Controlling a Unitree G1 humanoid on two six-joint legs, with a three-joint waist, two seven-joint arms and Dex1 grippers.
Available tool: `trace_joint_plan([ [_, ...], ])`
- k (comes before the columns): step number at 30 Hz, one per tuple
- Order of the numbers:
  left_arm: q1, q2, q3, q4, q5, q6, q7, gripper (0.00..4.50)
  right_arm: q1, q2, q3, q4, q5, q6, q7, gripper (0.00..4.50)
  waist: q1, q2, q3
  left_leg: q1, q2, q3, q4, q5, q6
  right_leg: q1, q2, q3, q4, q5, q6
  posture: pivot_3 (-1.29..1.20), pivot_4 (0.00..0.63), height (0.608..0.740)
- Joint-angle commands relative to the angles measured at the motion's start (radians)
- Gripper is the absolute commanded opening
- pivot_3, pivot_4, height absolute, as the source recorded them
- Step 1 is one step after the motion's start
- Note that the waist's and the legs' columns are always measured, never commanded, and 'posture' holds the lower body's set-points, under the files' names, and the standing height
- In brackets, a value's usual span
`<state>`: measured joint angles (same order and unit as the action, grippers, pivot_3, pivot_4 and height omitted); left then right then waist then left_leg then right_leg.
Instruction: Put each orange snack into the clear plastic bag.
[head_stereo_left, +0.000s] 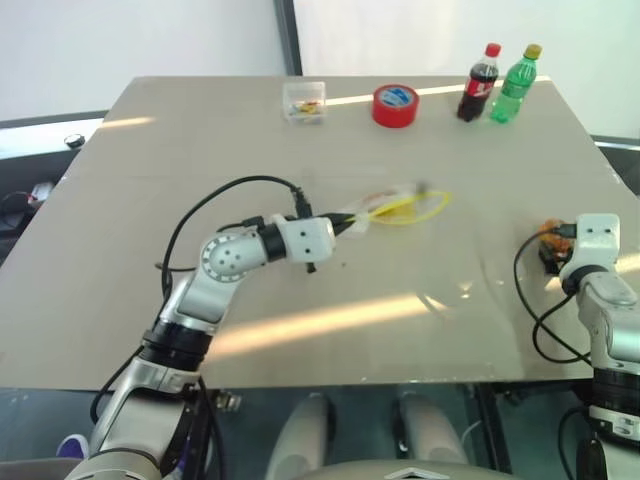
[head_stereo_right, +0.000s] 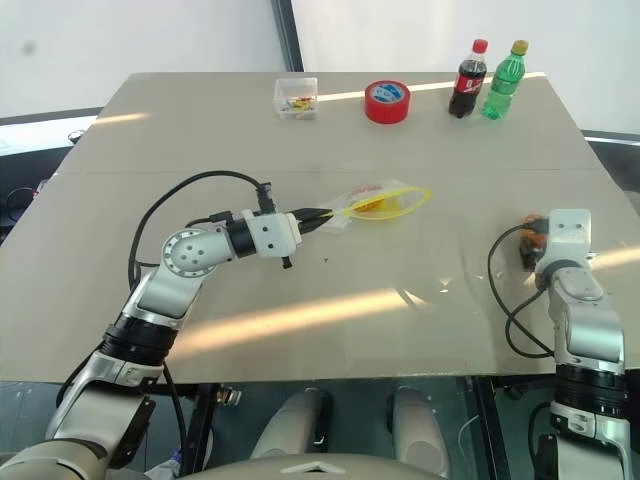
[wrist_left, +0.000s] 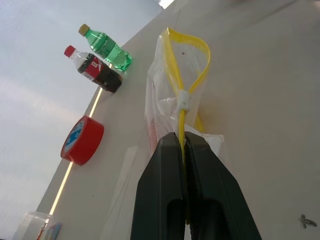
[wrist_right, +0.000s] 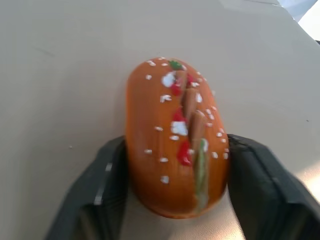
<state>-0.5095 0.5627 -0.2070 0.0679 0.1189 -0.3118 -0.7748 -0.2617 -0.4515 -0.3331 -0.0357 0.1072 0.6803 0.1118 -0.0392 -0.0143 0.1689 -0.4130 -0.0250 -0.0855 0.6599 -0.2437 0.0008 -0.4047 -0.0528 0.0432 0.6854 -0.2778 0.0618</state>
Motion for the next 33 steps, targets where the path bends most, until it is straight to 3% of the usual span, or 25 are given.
trace_joint_plan([
  [1, -0.018, 0.001, 0.022, -0.024, -0.014, -0.01, 0.012, 0.0, -0.002, -0.017, -0.012, -0.055, 0.026, -0.047, 0.043, 1.06, 0.0, 0.0, 0.0, 0.0, 0.0, 0.0, 0.0, 0.0, 0.0, 0.0, 0.0, 0.0, 0.0, 0.0, 0.0, 0.0, 0.15, 0.74],
  [8, -0.005, 0.009, 0.028, -0.021, -0.017, -0.011, 0.015, 0.0, 0.082, -0.056, 0.16, -0.4, 0.142, -0.053, 0.291, 1.06, -0.003, 0.001, 0.0, 0.0, 0.001, 0.0, 0.001, 0.0, 0.0, 0.0, 0.0, 0.0, 0.001, 0.0, 0.0, 0.0, 0.15, 0.74],
  [12, -0.006, 0.01, 0.028, -0.024, -0.02, -0.011, 0.014, 0.0, 0.059, -0.077, 0.274, -0.481, 0.142, -0.033, 0.341, 1.06, -0.001, 0.001, 0.0, 0.0, 0.0, -0.001, 0.003, 0.0, 0.0, 0.0, 0.001, -0.001, 0.002, 0.0, 0.0, 0.0, 0.15, 0.74],
  [20, -0.002, 0.007, 0.024, -0.046, -0.022, -0.008, 0.012, 0.0, -0.038, -0.073, 0.394, -0.446, 0.121, -0.009, 0.364, 1.06, 0.004, 0.001, 0.0, 0.0, 0.0, -0.003, 0.007, 0.0, 0.0, 0.002, 0.001, -0.003, 0.003, 0.0, 0.0, 0.0, 0.15, 0.74],
  [28, 0.038, 0.024, 0.012, -0.081, -0.011, -0.041, 0.003, 0.0, -0.121, -0.077, 0.432, -0.398, 0.123, 0.029, 0.393, 1.06, 0.001, 0.001, 0.0, 0.0, 0.0, -0.003, 0.008, 0.0, 0.0, 0.002, 0.001, -0.002, 0.003, 0.0, 0.0, 0.0, 0.15, 0.74],
  [33, 0.074, 0.028, 0.003, -0.119, -0.028, -0.058, -0.017, 0.0, -0.184, -0.024, 0.501, -0.291, 0.073, 0.046, 0.357, 1.06, 0.001, 0.001, 0.0, 0.0, 0.0, -0.003, 0.008, 0.0, 0.0, 0.002, 0.001, -0.002, 0.003, 0.0, 0.0, 0.0, 0.15, 0.74],
])
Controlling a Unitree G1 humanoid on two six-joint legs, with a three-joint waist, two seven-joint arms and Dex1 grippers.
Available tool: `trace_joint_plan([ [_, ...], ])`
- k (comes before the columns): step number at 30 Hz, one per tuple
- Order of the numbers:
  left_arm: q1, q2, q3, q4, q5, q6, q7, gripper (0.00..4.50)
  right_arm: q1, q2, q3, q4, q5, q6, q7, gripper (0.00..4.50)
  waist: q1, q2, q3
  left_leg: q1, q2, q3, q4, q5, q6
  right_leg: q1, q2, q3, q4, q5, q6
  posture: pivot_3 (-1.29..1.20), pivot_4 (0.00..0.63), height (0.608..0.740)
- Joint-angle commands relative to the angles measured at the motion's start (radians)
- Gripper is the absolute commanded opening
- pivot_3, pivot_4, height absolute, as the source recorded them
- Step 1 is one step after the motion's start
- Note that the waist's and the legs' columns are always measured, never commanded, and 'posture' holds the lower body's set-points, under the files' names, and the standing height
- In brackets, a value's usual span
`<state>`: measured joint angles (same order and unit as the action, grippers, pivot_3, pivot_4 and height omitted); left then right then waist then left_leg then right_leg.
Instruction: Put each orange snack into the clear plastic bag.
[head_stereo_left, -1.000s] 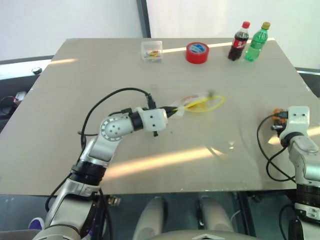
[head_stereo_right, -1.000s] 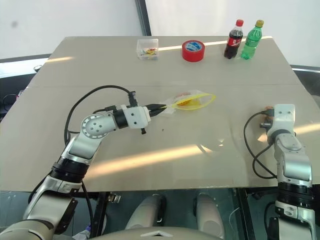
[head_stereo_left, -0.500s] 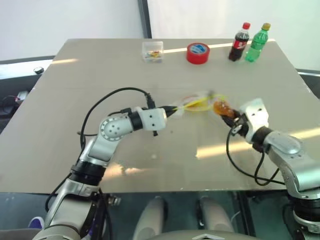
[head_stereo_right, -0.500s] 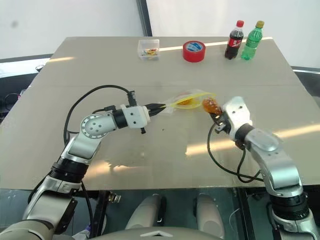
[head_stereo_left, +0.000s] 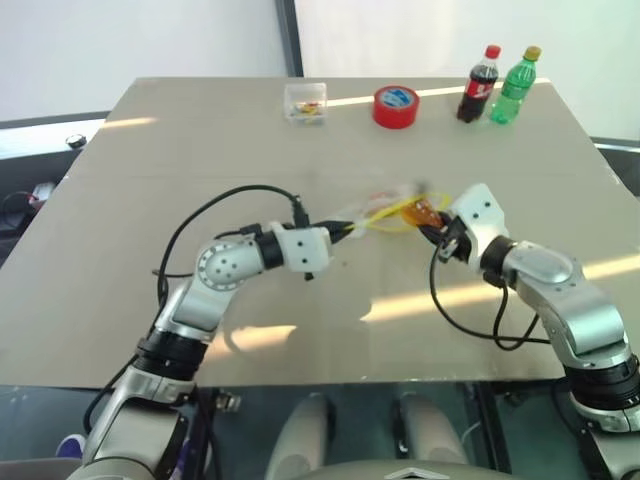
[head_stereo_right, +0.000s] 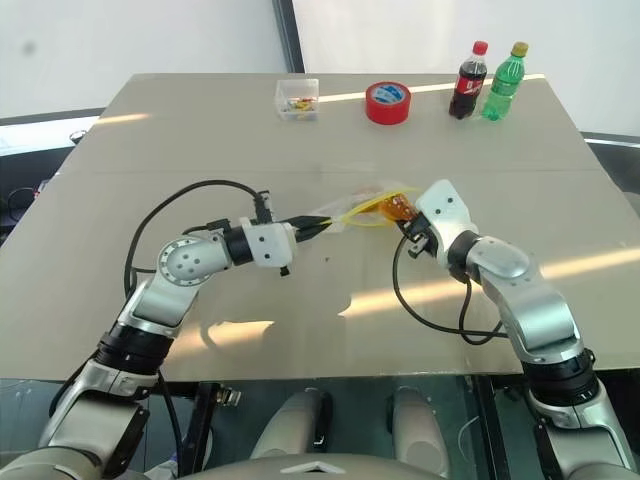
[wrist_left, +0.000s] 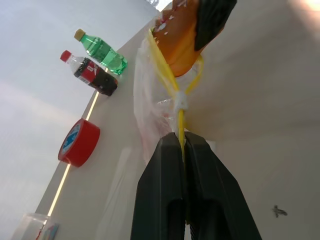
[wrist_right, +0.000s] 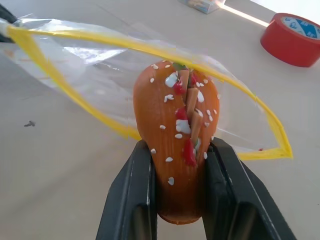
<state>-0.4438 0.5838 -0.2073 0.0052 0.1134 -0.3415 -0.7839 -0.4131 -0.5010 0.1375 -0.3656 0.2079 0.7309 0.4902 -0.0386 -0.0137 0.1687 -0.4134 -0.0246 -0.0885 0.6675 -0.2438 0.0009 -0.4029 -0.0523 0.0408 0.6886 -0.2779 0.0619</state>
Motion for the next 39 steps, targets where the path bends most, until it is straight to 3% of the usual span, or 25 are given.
trace_joint_plan([
  [1, 0.013, 0.01, 0.003, -0.059, -0.021, -0.032, -0.01, 0.0, -0.047, 0.042, 0.04, 0.067, -0.038, -0.007, -0.031, 1.06, 0.0, 0.0, 0.0, 0.0, 0.0, 0.0, 0.0, 0.0, 0.0, 0.0, 0.0, 0.0, 0.0, 0.0, 0.0, 0.0, 0.15, 0.74],
  [6, 0.046, 0.034, 0.01, -0.066, -0.022, -0.042, -0.028, 0.0, -0.116, 0.126, 0.045, 0.23, -0.07, -0.038, -0.064, 1.06, -0.003, 0.0, 0.0, 0.0, 0.0, 0.001, 0.0, 0.0, 0.0, -0.001, 0.0, 0.001, 0.001, 0.0, 0.0, 0.0, 0.15, 0.74],
  [7, 0.051, 0.034, 0.015, -0.068, -0.027, -0.032, -0.026, 0.0, -0.123, 0.134, 0.039, 0.253, -0.074, -0.049, -0.067, 1.7, -0.002, 0.0, 0.0, 0.0, 0.0, 0.001, 0.0, 0.0, 0.0, -0.001, 0.0, 0.001, 0.001, 0.0, 0.0, 0.0, 0.15, 0.74],
  [9, 0.051, 0.031, 0.026, -0.064, -0.038, -0.008, -0.022, 0.0, -0.127, 0.13, 0.04, 0.262, -0.079, -0.068, -0.049, 2.32, 0.0, 0.0, 0.0, 0.0, 0.0, 0.001, 0.0, 0.0, 0.0, -0.001, 0.0, 0.001, 0.001, 0.0, 0.0, 0.0, 0.15, 0.74],
  [13, 0.033, 0.024, 0.054, -0.037, -0.055, 0.059, -0.003, 0.0, -0.086, 0.07, 0.039, 0.138, -0.095, -0.064, -0.022, 4.31, 0.001, 0.0, 0.0, 0.0, 0.0, 0.0, 0.0, 0.0, 0.0, -0.001, 0.0, 0.0, 0.001, 0.0, 0.0, 0.0, 0.15, 0.74],
  [18, 0.019, 0.023, 0.073, -0.011, -0.068, 0.112, 0.008, 0.0, 0.025, -0.038, -0.019, -0.1, -0.039, -0.054, 0.057, 4.31, 0.003, 0.0, 0.0, -0.001, 0.0, 0.0, 0.0, 0.0, 0.0, -0.001, 0.0, 0.0, 0.0, 0.0, 0.0, 0.0, 0.15, 0.74],
  [23, -0.007, 0.017, 0.078, 0.009, -0.073, 0.12, 0.007, 0.0, 0.105, -0.137, -0.008, -0.169, -0.107, -0.141, 0.066, 4.31, -0.001, 0.0, 0.0, 0.0, 0.0, 0.0, 0.0, 0.0, 0.0, -0.001, 0.0, 0.0, 0.001, 0.0, 0.0, 0.0, 0.15, 0.74],
  [28, -0.024, 0.016, 0.076, 0.021, -0.084, 0.114, -0.001, 0.0, 0.119, -0.252, 0.115, 0.03, -0.4, -0.424, -0.013, 4.31, 0.0, 0.0, 0.0, 0.0, -0.001, 0.001, 0.001, 0.0, 0.0, -0.001, 0.0, 0.001, 0.001, 0.0, 0.0, 0.0, 0.15, 0.74],
  [39, -0.033, 0.013, 0.08, 0.009, -0.094, 0.134, 0.003, 0.0, -0.015, -0.14, 0.18, 0.301, -0.521, -0.654, -0.013, 4.31, -0.001, 0.0, 0.0, 0.0, 0.0, 0.002, 0.001, 0.0, 0.0, -0.001, 0.0, 0.001, 0.001, 0.0, 0.0, 0.0, 0.15, 0.74],
])
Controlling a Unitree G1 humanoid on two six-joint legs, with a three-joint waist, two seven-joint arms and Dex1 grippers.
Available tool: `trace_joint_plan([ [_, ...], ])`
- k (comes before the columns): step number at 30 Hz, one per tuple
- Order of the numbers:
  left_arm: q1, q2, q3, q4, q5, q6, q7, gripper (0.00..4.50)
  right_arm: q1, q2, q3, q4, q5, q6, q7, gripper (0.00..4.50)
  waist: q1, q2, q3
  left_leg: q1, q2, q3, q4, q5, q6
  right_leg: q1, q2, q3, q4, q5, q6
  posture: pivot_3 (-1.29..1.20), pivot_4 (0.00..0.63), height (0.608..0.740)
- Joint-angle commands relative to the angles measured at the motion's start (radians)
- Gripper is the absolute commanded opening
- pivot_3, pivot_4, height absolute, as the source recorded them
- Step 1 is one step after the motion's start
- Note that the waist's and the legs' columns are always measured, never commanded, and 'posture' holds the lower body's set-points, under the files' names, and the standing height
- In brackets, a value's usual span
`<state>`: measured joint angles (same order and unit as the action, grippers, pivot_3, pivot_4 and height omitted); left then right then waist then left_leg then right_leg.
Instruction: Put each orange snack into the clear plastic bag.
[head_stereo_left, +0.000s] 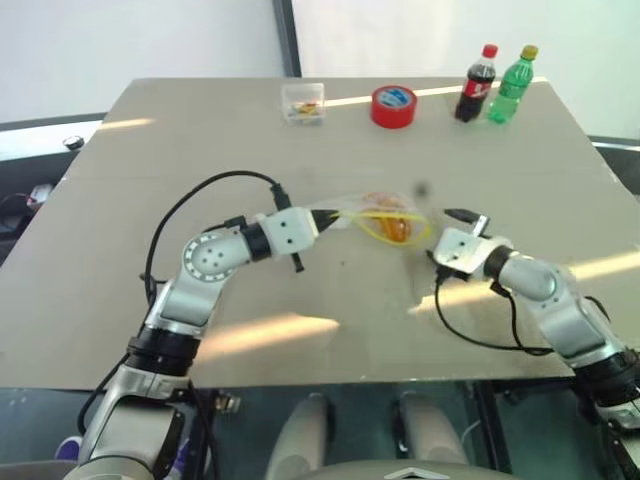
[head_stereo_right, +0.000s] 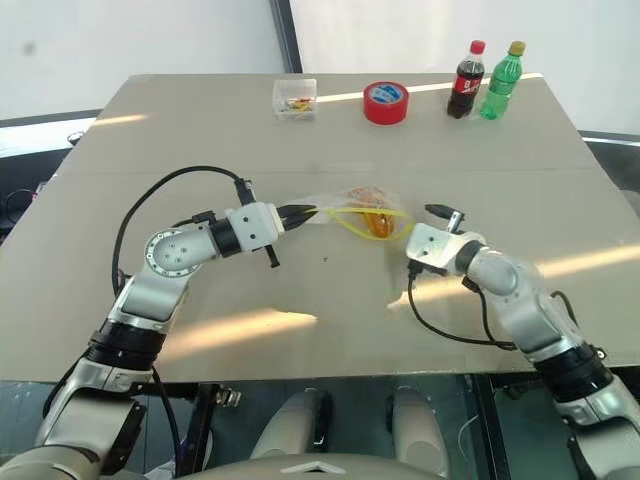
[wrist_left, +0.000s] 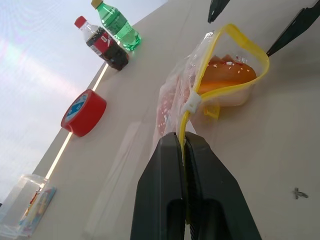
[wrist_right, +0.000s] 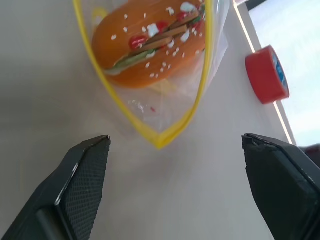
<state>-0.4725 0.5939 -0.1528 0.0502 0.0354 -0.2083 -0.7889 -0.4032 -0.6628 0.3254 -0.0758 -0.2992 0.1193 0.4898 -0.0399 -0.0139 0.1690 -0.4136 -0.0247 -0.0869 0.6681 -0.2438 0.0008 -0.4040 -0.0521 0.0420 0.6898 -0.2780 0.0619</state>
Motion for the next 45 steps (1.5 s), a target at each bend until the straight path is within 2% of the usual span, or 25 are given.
trace_joint_plan([
  [1, -0.004, 0.003, 0.026, -0.038, -0.015, 0.002, 0.009, 0.0, -0.032, 0.032, -0.007, 0.021, -0.018, -0.052, -0.011, 4.31, 0.001, 0.0, 0.0, 0.0, 0.0, 0.0, 0.0, 0.0, 0.0, 0.0, 0.0, 0.0, 0.0, 0.0, 0.0, 0.0, 0.15, 0.74],
  [4, 0.002, 0.004, 0.028, -0.045, -0.014, 0.007, 0.012, 0.0, -0.042, 0.065, -0.009, 0.044, -0.027, -0.064, -0.014, 3.52, 0.001, 0.0, 0.0, 0.0, 0.0, 0.0, 0.0, 0.0, 0.0, 0.0, 0.0, 0.0, 0.0, 0.0, 0.0, 0.0, 0.15, 0.74],
  [7, 0.006, 0.005, 0.031, -0.051, -0.016, 0.012, 0.015, 0.0, -0.048, 0.081, -0.013, 0.069, -0.042, -0.086, -0.017, 1.96, 0.002, 0.0, 0.0, 0.0, 0.0, 0.0, 0.0, 0.0, 0.0, 0.0, 0.0, 0.0, 0.0, 0.0, 0.0, 0.0, 0.15, 0.74],
  [10, 0.01, 0.006, 0.037, -0.055, -0.023, 0.018, 0.016, 0.0, -0.056, 0.089, -0.031, 0.078, -0.048, -0.099, -0.027, 0.68, 0.001, 0.0, 0.0, 0.0, 0.0, 0.0, 0.0, 0.0, 0.0, 0.0, 0.0, 0.0, 0.0, 0.0, 0.0, 0.0, 0.15, 0.74],
  [11, 0.009, 0.004, 0.038, -0.053, -0.025, 0.021, 0.017, 0.0, -0.058, 0.085, -0.036, 0.077, -0.051, -0.106, -0.027, 0.09, 0.001, 0.0, 0.0, 0.0, 0.0, 0.0, 0.0, 0.0, 0.0, 0.0, 0.0, 0.0, 0.0, 0.0, 0.0, 0.0, 0.15, 0.74],
  [15, -0.008, 0.001, 0.047, -0.033, -0.033, 0.021, 0.018, 0.0, -0.066, 0.058, -0.077, 0.046, -0.045, -0.1, -0.016, 0.04, 0.002, 0.0, 0.0, 0.0, 0.0, 0.0, 0.0, 0.0, 0.0, 0.0, 0.0, 0.0, 0.0, 0.0, 0.0, 0.0, 0.15, 0.74],
  [20, -0.092, -0.012, 0.096, 0.037, -0.097, 0.045, 0.025, 0.0, -0.114, -0.033, -0.16, -0.019, -0.053, -0.064, 0.015, 0.04, 0.005, 0.0, 0.0, 0.0, 0.0, -0.001, 0.0, 0.0, 0.0, 0.0, 0.0, -0.001, 0.0, 0.0, 0.0, 0.0, 0.15, 0.74],
  [26, -0.183, -0.019, 0.141, 0.127, -0.183, 0.084, 0.013, 0.0, -0.178, -0.102, -0.208, -0.151, -0.013, 0.067, 0.139, 0.04, -0.001, 0.0, 0.0, 0.0, 0.0, 0.0, 0.0, 0.0, 0.0, 0.0, 0.0, 0.0, -0.001, 0.0, 0.0, 0.0, 0.15, 0.74],
  [33, -0.379, -0.074, 0.068, 0.41, -0.047, -0.045, 0.112, 0.0, -0.261, -0.123, -0.179, 0.051, -0.113, 0.02, 0.039, 0.04, 0.008, 0.0, 0.0, -0.001, -0.003, 0.0, 0.001, 0.0, 0.0, 0.0, -0.001, -0.001, 0.0, 0.0, 0.0, 0.0, 0.15, 0.74],
  [36, -0.422, -0.082, 0.075, 0.451, -0.043, -0.12, 0.123, 0.0, -0.289, -0.14, -0.203, 0.065, -0.119, 0.005, 0.019, 0.04, 0.004, 0.0, 0.001, -0.002, -0.003, 0.0, 0.0, 0.0, -0.001, -0.001, -0.001, 0.0, 0.0, 0.0, 0.0, 0.0, 0.15, 0.74],
  [41, -0.284, -0.032, 0.036, 0.353, -0.016, -0.193, 0.058, 0.0, -0.111, -0.151, -0.231, -0.112, -0.082, 0.079, 0.085, 0.04, -0.004, 0.0, -0.001, -0.003, -0.001, 0.002, -0.005, 0.002, -0.004, -0.004, -0.001, 0.002, -0.005, 0.0, 0.0, 0.0, 0.15, 0.74],
  [45, -0.122, -0.012, -0.012, 0.24, 0.029, -0.231, 0.048, 0.0, 0.076, -0.126, -0.18, -0.213, -0.093, 0.11, 0.11, 0.04, 0.001, 0.0, -0.001, -0.003, 0.0, 0.003, -0.007, 0.002, -0.004, -0.004, -0.001, 0.004, -0.007, 0.0, 0.0, 0.0, 0.15, 0.74],
])
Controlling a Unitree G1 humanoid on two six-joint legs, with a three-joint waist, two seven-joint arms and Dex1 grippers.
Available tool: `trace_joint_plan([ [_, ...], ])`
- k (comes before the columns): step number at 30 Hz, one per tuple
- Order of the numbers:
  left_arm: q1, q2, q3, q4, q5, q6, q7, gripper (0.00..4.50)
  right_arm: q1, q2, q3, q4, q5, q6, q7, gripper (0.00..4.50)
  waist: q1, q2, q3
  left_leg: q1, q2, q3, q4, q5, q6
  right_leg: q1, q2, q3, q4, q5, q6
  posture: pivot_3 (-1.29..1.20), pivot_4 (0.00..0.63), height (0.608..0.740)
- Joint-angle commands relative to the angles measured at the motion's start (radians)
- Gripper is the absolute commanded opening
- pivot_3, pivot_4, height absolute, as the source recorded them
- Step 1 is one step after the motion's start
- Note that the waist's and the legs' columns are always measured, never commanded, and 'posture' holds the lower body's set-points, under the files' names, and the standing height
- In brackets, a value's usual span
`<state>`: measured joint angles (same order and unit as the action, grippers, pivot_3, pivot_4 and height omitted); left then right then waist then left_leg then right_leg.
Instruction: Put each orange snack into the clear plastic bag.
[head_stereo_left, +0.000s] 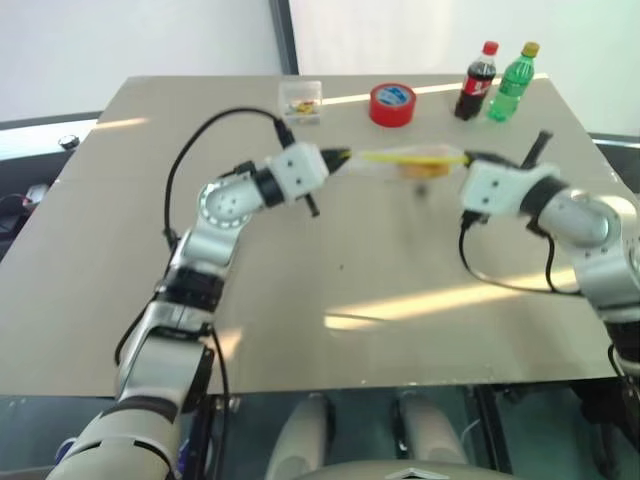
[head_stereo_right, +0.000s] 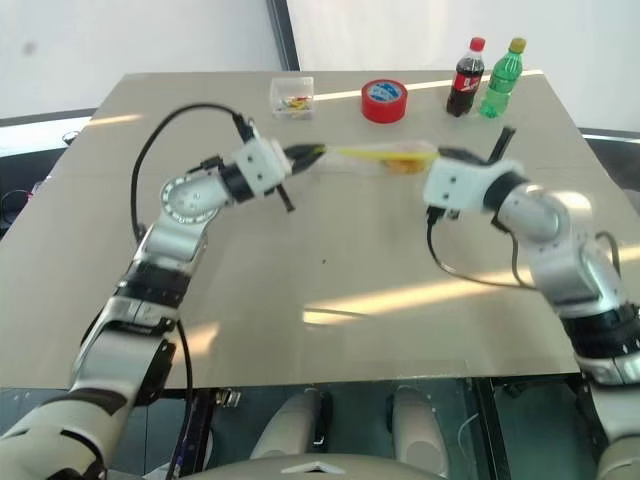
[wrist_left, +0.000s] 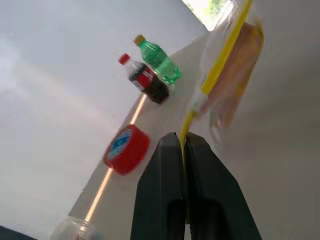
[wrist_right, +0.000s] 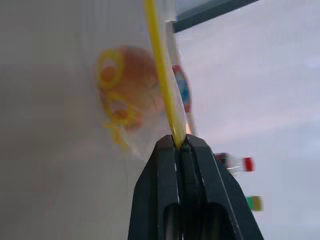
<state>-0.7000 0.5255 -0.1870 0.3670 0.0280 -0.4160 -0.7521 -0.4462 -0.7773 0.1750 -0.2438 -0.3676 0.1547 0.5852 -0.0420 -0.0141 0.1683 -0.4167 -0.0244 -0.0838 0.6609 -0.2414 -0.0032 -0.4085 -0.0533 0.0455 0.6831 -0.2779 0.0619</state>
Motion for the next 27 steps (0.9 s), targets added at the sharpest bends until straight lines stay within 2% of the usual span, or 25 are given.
trace_joint_plan([
  [1, 0.145, 0.056, 0.01, -0.105, 0.051, -0.024, 0.014, 0.0, 0.161, 0.003, -0.02, -0.064, -0.01, 0.089, 0.023, 0.04, 0.004, 0.0, 0.0, 0.0, 0.0, 0.0, 0.002, 0.0, 0.001, 0.0, 0.0, 0.0, 0.001, 0.0, 0.0, 0.0, 0.15, 0.74],
  [2, 0.169, 0.056, 0.003, -0.124, 0.061, -0.024, 0.017, 0.0, 0.186, 0.014, -0.017, -0.076, 0.001, 0.1, 0.028, 0.04, 0.005, 0.0, 0.0, 0.0, 0.0, 0.0, 0.003, -0.001, 0.002, 0.0, 0.0, 0.0, 0.002, 0.0, 0.0, 0.0, 0.15, 0.74],
  [5, 0.212, 0.05, 0.004, -0.181, 0.054, 0.004, 0.017, 0.0, 0.243, 0.028, -0.037, -0.117, 0.02, 0.114, 0.036, 0.9, 0.008, 0.0, 0.001, 0.0, 0.0, -0.001, 0.007, -0.003, 0.005, 0.001, 0.0, 0.0, 0.008, 0.0, 0.0, 0.0, 0.15, 0.74],
  [7, 0.222, 0.05, 0.011, -0.2, 0.055, 0.011, 0.027, 0.0, 0.284, 0.04, -0.075, -0.18, 0.07, 0.156, 0.061, 1.99, 0.01, 0.0, 0.001, 0.004, 0.0, -0.002, 0.008, -0.003, 0.005, 0.004, 0.0, -0.001, 0.01, 0.0, 0.0, 0.0, 0.15, 0.74],
  [9, 0.228, 0.052, 0.016, -0.211, 0.063, 0.004, 0.038, 0.0, 0.332, 0.024, -0.122, -0.263, 0.121, 0.181, 0.105, 2.89, 0.013, 0.0, 0.001, 0.006, 0.0, -0.003, 0.008, -0.003, 0.005, 0.006, 0.0, -0.003, 0.01, 0.0, 0.0, 0.0, 0.15, 0.74],
  [12, 0.233, 0.052, 0.021, -0.221, 0.071, -0.009, 0.055, 0.0, 0.344, 0.004, -0.144, -0.366, 0.188, 0.18, 0.165, 2.89, 0.01, 0.0, 0.001, 0.006, 0.0, -0.003, 0.008, -0.003, 0.004, 0.007, 0.0, -0.003, 0.01, 0.0, 0.0, 0.0, 0.15, 0.74],
  [15, 0.236, 0.05, 0.021, -0.222, 0.086, -0.031, 0.079, 0.0, 0.257, 0.036, -0.077, -0.406, 0.187, 0.173, 0.168, 2.89, -0.002, 0.0, 0.001, 0.007, 0.0, -0.003, 0.008, -0.003, 0.004, 0.007, 0.0, -0.002, 0.01, 0.0, 0.0, 0.0, 0.15, 0.74],
  [20, 0.232, 0.031, 0.009, -0.239, 0.084, -0.03, 0.084, 0.0, 0.029, 0.197, 0.164, -0.243, 0.015, 0.12, 0.088, 2.89, 0.003, -0.001, 0.001, 0.015, 0.0, -0.002, 0.006, -0.003, 0.004, 0.015, 0.002, -0.002, 0.009, -0.001, 0.0, 0.0, 0.15, 0.74],
  [27, 0.232, 0.034, 0.009, -0.287, 0.046, 0.044, 0.043, 0.0, -0.068, 0.272, 0.252, -0.128, -0.051, 0.041, 0.073, 2.89, 0.014, -0.001, 0.002, 0.014, -0.001, -0.003, 0.006, -0.003, 0.004, 0.016, 0.0, -0.003, 0.006, 0.0, 0.0, 0.0, 0.15, 0.74],
])
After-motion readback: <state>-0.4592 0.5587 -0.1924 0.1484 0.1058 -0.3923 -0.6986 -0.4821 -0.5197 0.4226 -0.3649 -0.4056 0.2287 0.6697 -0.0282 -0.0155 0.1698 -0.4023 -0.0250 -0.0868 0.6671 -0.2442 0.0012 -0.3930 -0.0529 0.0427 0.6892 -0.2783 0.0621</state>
